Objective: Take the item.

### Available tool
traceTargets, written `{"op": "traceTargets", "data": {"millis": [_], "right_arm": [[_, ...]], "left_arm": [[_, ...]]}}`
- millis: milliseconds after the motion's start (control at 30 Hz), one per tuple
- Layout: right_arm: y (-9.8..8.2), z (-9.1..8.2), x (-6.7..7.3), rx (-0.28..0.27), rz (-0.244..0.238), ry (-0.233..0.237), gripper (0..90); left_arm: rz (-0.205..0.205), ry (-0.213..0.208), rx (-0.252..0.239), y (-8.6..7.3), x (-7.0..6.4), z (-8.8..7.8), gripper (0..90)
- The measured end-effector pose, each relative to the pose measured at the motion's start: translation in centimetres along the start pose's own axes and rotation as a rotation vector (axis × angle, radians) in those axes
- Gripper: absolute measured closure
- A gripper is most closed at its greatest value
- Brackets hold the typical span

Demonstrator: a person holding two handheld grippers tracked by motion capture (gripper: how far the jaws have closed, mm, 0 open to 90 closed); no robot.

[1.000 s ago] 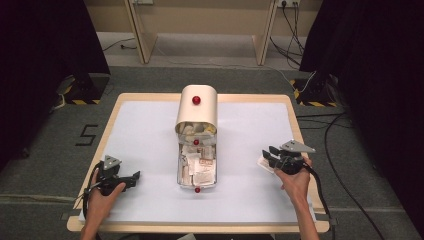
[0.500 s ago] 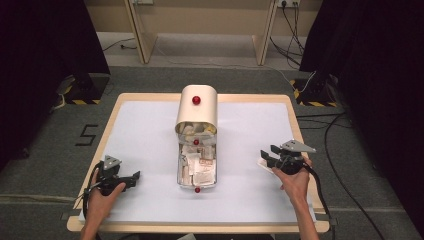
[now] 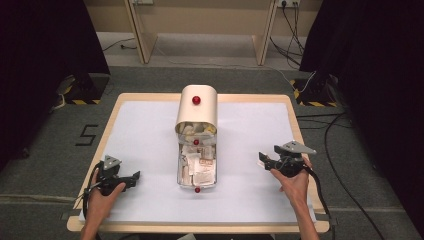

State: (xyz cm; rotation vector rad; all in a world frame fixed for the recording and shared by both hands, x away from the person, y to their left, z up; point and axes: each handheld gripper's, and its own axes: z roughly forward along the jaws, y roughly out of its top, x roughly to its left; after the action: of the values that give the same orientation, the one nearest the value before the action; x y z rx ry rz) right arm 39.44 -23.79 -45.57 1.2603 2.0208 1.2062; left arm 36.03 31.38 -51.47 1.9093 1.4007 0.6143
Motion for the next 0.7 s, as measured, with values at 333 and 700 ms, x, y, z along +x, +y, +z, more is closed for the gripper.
{"op": "traceTargets", "data": {"millis": [333, 700], "right_arm": [[-0.2, -0.5, 0.2, 0.004, 0.006, 0.002, 24.0], [-0.5, -1.2, 0.5, 0.005, -0.011, 0.008, 24.1]], "left_arm": [[0.0, 0.0, 0.0, 0.0, 0.0, 0.0, 11.3], [0.0, 0.0, 0.0, 0.0, 0.0, 0.0, 11.3]]}}
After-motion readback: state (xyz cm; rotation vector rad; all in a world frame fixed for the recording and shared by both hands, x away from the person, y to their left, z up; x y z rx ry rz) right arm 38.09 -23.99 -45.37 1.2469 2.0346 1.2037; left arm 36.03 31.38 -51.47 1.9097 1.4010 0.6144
